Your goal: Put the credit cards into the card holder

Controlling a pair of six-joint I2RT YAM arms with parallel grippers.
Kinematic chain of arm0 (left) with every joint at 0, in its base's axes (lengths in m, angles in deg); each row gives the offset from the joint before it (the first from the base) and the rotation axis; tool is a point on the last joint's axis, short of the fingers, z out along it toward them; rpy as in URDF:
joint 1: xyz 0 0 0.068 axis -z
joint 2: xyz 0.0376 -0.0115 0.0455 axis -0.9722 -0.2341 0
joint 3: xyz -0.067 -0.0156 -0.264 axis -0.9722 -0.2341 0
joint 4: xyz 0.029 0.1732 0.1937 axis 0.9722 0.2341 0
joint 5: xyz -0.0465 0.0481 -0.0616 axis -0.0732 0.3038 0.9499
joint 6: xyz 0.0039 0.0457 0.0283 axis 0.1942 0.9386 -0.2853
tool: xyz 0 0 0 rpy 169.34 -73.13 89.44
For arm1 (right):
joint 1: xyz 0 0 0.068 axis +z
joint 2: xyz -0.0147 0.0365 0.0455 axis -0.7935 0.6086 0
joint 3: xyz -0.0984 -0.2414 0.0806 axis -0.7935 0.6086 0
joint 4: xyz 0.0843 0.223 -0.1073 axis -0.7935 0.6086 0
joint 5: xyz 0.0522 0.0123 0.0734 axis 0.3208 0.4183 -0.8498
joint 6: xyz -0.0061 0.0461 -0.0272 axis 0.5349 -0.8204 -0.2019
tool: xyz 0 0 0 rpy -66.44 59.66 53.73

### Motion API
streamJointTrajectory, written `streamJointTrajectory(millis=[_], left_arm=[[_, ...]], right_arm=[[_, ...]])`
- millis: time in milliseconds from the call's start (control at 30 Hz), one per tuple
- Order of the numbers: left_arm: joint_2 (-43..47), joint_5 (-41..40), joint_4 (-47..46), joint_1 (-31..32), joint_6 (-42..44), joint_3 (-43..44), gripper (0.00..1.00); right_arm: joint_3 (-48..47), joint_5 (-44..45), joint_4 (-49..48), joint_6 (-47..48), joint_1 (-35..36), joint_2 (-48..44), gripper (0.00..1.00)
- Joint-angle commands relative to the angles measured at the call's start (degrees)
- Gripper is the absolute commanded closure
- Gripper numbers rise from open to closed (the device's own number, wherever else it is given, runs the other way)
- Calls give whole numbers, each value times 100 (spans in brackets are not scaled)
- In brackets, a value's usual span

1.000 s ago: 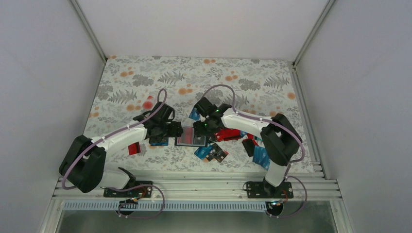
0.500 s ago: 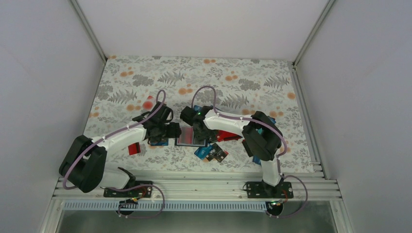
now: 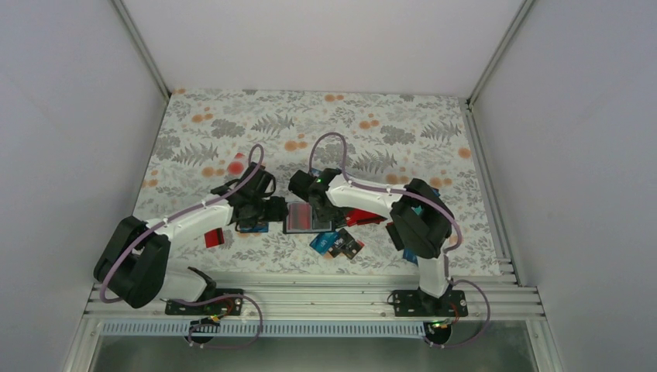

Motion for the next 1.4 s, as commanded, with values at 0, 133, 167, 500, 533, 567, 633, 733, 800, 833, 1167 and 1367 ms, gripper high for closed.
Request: streamJointTrajectory(millis=[0,133,167,500,533,567,633,733,800,833,1167,1367], left_arm=[[-3,-44,-50,-52,-115,-31,33],[10,151,-164,-126,-98,-123,33],[11,227,-236,-160,-72,-163,33],[-261,800,-449,-318,177,-291,33],[-298,848,-492,-325,195,-310,33],[-349,903,-554,-329,210,-329,33],[-441,1023,-683,-329,229,-348,33],[-589,1124,-803,-338,250,-347,33],[-690,1143,-814,-342,273,-329,33],[-726,1152,-825,-347,276,-327,33],[-474,1028,-695,-357,230,-315,34],[-102,10,210,-6,327,308,37]], right_arm=[[254,23,-288,-176,61,-409,96],[685,-431,-858,-178,9,-694,96],[798,-551,-992,-178,-24,-787,96],[1746,-1457,-2073,-184,-385,-1470,96],[1773,-1478,-2101,-173,-405,-1472,96],[1802,-1494,-2142,-168,-420,-1464,96],[1852,-1532,-2202,-154,-456,-1445,96],[1965,-1663,-2387,-118,-500,-1422,96],[2007,-1718,-2450,-112,-511,-1399,96],[2031,-1725,-2467,-123,-515,-1399,96],[2170,-1829,-2504,-73,-753,-1570,96],[2250,-2087,-2617,-12,-876,-1655,96]])
